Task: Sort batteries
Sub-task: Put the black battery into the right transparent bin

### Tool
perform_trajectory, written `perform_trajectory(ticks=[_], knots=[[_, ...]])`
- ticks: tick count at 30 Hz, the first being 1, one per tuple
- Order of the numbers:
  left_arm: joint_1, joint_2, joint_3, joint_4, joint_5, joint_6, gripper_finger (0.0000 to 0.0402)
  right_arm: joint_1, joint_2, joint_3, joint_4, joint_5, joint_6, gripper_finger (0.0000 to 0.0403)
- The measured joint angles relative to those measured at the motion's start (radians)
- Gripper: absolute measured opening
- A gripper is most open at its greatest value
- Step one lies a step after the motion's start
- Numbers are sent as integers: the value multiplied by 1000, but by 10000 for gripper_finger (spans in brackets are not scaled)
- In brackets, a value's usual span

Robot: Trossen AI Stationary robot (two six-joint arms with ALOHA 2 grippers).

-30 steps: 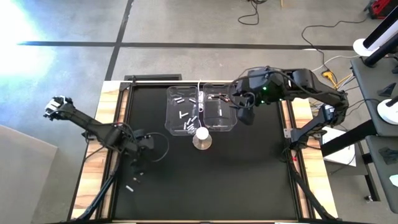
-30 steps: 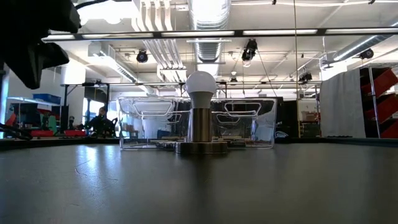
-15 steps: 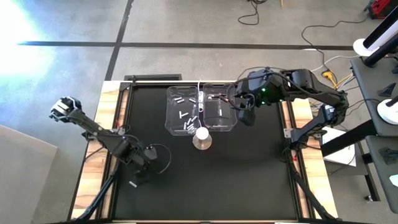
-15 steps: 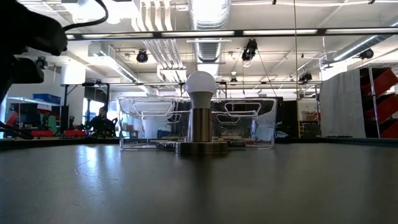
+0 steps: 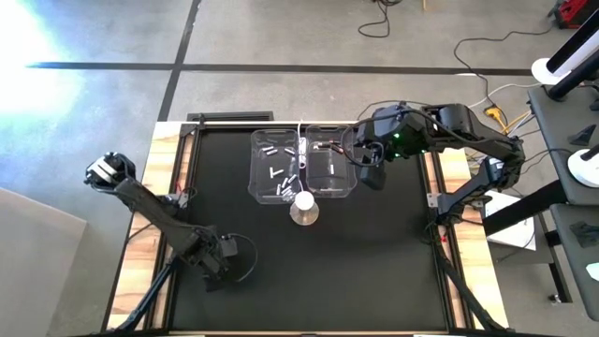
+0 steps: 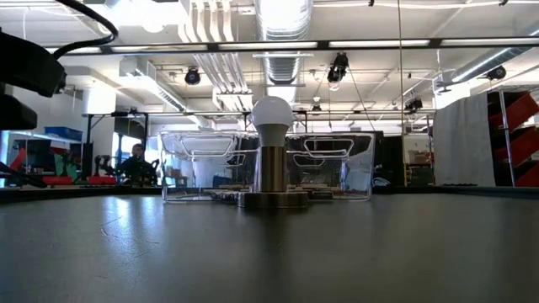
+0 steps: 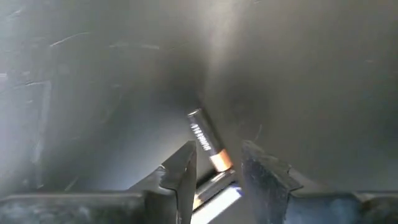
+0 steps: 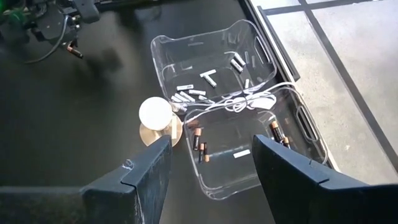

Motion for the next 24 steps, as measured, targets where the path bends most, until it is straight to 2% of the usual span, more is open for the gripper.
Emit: perform_trajectory(ticks=[7, 11, 17, 24], knots=[[-13, 42, -17, 37, -2, -56, 87, 0, 0, 0, -33, 0, 11, 216], [-13, 60, -66, 118, 7, -99, 70, 0, 0, 0, -33, -1, 12, 215], [-12, 74, -102, 182, 27, -128, 13, 0, 0, 0, -32, -1, 13, 212], [0, 72, -113, 193, 6, -121, 10, 0, -4, 21, -32, -1, -13, 216]])
